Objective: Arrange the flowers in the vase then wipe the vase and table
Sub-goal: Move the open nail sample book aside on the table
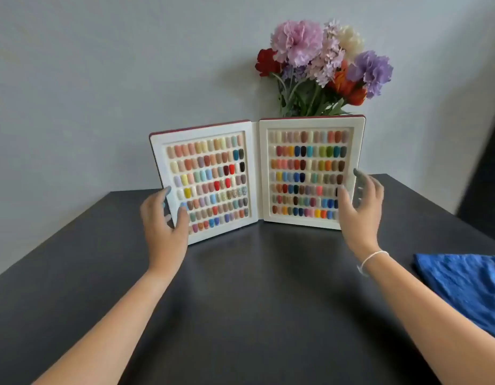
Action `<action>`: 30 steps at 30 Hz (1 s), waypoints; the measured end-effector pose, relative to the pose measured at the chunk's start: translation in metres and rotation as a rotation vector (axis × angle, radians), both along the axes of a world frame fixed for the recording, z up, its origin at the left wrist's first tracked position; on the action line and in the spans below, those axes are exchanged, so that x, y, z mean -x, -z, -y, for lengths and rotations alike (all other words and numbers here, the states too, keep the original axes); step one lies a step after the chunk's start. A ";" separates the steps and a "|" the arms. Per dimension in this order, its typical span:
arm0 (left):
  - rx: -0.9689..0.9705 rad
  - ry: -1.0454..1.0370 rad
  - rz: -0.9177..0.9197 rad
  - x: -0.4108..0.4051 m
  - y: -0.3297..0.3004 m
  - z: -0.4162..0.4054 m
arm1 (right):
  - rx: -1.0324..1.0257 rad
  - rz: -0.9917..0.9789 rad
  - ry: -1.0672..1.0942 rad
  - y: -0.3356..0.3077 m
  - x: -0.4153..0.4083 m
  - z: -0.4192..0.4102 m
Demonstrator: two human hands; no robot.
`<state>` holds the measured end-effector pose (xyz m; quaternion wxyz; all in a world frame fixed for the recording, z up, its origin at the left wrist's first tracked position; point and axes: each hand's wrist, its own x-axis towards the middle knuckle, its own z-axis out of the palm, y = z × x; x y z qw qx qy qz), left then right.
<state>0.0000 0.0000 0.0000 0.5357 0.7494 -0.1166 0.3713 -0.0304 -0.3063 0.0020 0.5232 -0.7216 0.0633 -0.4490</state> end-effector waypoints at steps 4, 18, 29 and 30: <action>0.133 -0.063 -0.114 -0.010 0.007 -0.001 | -0.160 -0.070 0.050 0.010 -0.006 0.010; 0.183 0.121 -0.406 -0.038 0.040 -0.010 | -0.263 -0.298 -0.145 0.036 -0.027 0.032; 0.321 0.134 -0.387 -0.043 0.034 -0.025 | -0.292 -0.300 -0.111 0.036 -0.035 0.010; 0.326 0.128 -0.374 -0.045 0.032 -0.029 | -0.299 -0.300 -0.116 0.034 -0.037 0.004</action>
